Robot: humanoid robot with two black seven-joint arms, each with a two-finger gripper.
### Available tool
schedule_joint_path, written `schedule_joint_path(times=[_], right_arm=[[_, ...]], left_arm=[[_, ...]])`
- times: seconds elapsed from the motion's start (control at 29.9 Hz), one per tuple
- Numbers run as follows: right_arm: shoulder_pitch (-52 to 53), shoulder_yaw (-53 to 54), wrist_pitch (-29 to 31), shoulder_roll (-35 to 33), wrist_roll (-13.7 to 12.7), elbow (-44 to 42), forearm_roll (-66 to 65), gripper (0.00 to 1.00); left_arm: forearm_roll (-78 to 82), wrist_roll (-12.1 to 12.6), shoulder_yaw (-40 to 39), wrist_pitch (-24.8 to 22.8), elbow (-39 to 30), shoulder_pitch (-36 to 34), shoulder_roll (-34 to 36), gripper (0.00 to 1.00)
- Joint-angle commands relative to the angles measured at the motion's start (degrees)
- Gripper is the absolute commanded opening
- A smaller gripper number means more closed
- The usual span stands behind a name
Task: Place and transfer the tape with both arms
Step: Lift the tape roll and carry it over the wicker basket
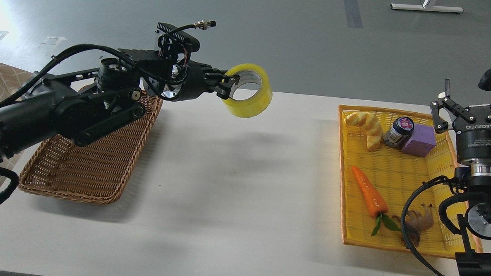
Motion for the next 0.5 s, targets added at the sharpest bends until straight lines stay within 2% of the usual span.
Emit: schedule_joint_path(times=[0.0, 0.13, 0.47], right_arm=[[-0.06, 0.01, 0.00, -0.01, 0.00, -0.18, -0.01, 1.00], [-0.06, 0.01, 0.00, -0.01, 0.00, -0.09, -0.01, 1.00], [-0.23, 0.01, 0.00, -0.01, 0.00, -0.18, -0.01, 1.00]], left_arm=[[-0.03, -2.07, -0.01, 0.20, -2.26, -0.11, 5.54, 0.00], [-0.03, -3.48, 0.16, 0.38, -5.08, -0.02, 10.91, 0.00], [0.15, -5.15, 1.31, 0.47, -5.08, 2.09, 18.22, 0.00]])
